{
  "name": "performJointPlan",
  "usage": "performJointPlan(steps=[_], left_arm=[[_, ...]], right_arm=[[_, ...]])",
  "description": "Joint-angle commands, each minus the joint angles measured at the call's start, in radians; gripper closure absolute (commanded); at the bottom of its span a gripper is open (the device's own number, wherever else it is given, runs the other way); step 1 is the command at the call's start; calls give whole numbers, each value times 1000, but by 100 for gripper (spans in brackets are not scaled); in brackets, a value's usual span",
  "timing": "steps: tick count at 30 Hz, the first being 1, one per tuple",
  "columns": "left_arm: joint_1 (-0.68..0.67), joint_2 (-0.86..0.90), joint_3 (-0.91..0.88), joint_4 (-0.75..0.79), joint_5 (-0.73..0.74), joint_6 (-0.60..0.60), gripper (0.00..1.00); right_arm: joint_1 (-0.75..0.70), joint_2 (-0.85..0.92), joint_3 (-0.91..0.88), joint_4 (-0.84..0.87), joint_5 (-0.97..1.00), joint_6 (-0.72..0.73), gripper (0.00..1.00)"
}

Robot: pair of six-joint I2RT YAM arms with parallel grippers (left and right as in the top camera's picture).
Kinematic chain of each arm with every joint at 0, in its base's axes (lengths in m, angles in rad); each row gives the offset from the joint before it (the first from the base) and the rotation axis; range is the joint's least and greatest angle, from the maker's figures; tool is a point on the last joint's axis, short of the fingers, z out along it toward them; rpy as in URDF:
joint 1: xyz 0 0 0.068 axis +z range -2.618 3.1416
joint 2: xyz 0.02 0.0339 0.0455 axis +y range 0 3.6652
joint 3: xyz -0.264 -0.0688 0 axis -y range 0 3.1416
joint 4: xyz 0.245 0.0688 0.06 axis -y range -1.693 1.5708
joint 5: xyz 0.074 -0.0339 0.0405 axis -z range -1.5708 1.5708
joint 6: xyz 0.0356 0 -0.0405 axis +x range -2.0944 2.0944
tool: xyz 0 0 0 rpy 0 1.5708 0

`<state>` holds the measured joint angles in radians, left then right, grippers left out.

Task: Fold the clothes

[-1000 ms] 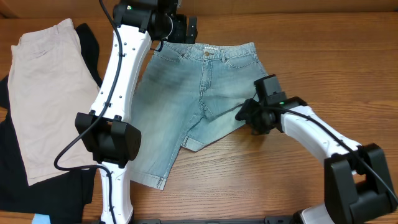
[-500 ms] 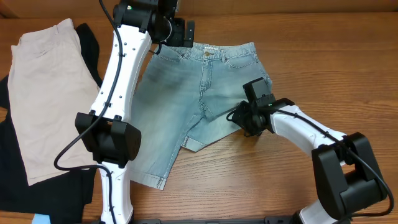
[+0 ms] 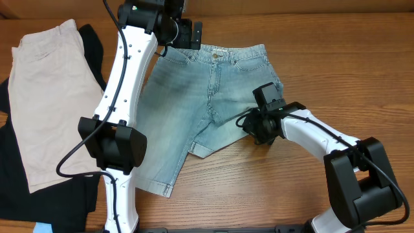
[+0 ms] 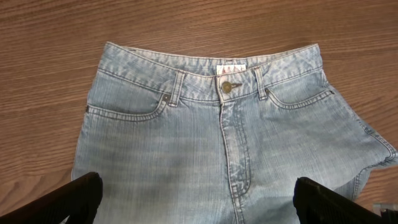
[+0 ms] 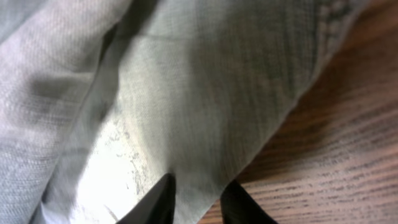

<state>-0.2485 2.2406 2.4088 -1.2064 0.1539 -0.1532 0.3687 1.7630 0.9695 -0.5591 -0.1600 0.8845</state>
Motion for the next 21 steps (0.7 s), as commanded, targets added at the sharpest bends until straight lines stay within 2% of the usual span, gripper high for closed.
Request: performJointPlan(steps=[1,4,10,15,18,21], left_arm=[[2,-29,21,-1,-8,19,0],[2,-29,21,-1,-8,19,0],[2,-29,21,-2,-9,53,0],[2,-29,21,-2,-8,53,0],[2,-29,21,-1,-8,53,0],[2,-28,21,-2,-8,53,0]], right_arm=[[2,7,-3,17,2,6,83],[-5,6,2,17,0,-33,96],[-84,-63,75,-189,-5,-144,96],[-177,-177,151,-457,-34,-306,96],[-208,-212,203,-633,-43,-392,92],[-205,-218,219,-717,-39,-418,85]])
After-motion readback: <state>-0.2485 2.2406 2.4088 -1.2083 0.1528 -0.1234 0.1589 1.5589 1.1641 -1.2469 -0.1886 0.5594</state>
